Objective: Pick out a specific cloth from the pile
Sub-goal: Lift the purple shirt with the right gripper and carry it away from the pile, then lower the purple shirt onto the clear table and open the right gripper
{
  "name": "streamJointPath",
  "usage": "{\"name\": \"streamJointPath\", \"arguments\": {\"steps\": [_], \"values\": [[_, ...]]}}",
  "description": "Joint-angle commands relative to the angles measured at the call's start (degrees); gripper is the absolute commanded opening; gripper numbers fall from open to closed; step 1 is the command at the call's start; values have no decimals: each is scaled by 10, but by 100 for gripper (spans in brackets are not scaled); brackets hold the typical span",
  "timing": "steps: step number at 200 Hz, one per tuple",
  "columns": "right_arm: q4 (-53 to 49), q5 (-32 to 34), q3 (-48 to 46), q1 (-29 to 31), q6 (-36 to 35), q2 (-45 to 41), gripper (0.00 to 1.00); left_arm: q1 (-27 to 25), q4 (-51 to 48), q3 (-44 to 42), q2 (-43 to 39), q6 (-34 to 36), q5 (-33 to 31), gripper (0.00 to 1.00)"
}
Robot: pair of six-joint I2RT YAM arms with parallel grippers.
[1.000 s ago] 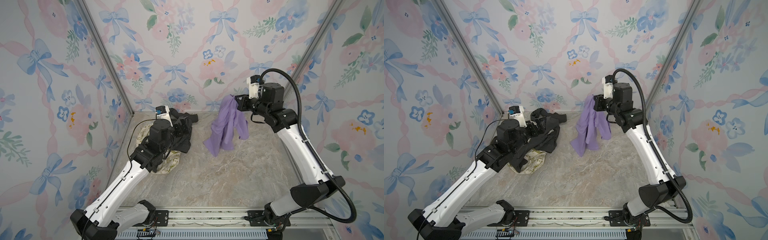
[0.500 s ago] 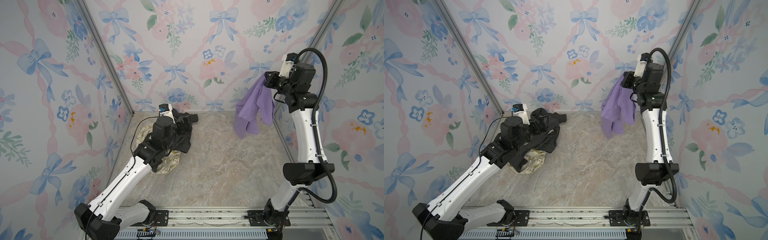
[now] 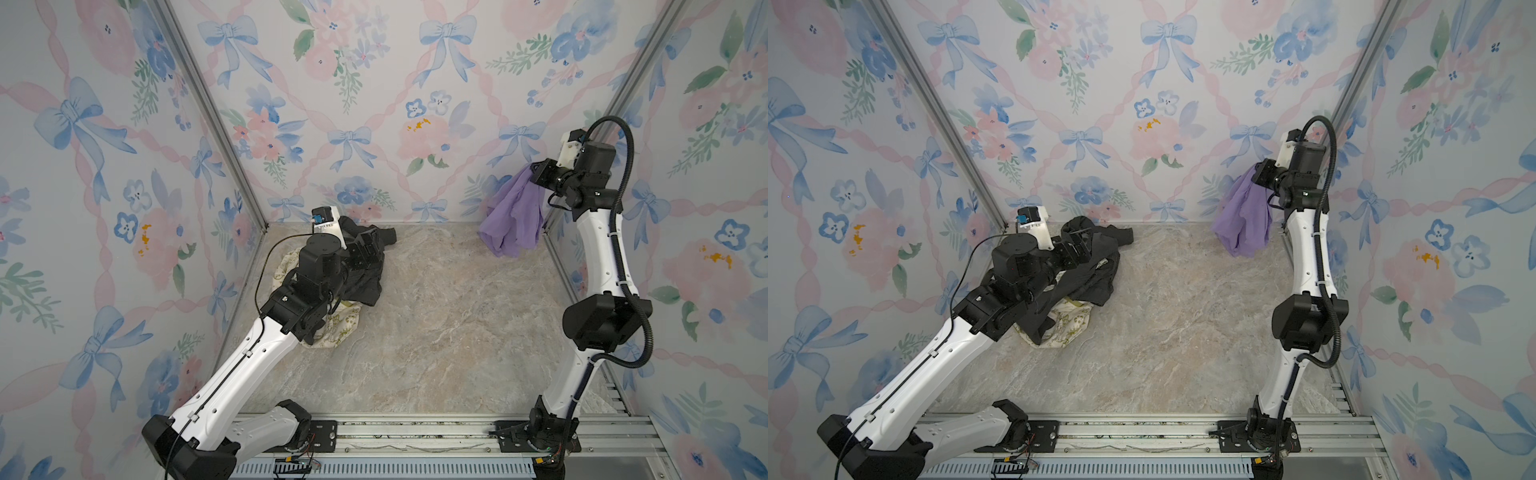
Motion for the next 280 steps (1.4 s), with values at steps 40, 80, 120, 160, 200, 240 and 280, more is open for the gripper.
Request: {"name": "streamJointPath", "arguments": {"steps": [40,80,120,160,200,240,280], "values": [[96,46,-383,-40,-12,-169,0,6,10,-11,0,-2,-7,98],[43,76,-526,-47,-18,-230,0,6,10,-8,17,-6,3,98],[-16,118,-598,-47,-10,-255,2,6,18,-8,24,-11,5,98],[-83,137,-599,-47,-15,-201,7,6,17,-14,23,-12,5,98],[-139,141,-571,-47,-12,-129,12,6,17,-23,13,-13,1,98],[-160,133,-552,-47,-13,-96,20,6,17,-39,-5,-14,-24,98],[-165,122,-542,-45,-6,-91,36,7,17,-50,-13,-15,-40,98]]}}
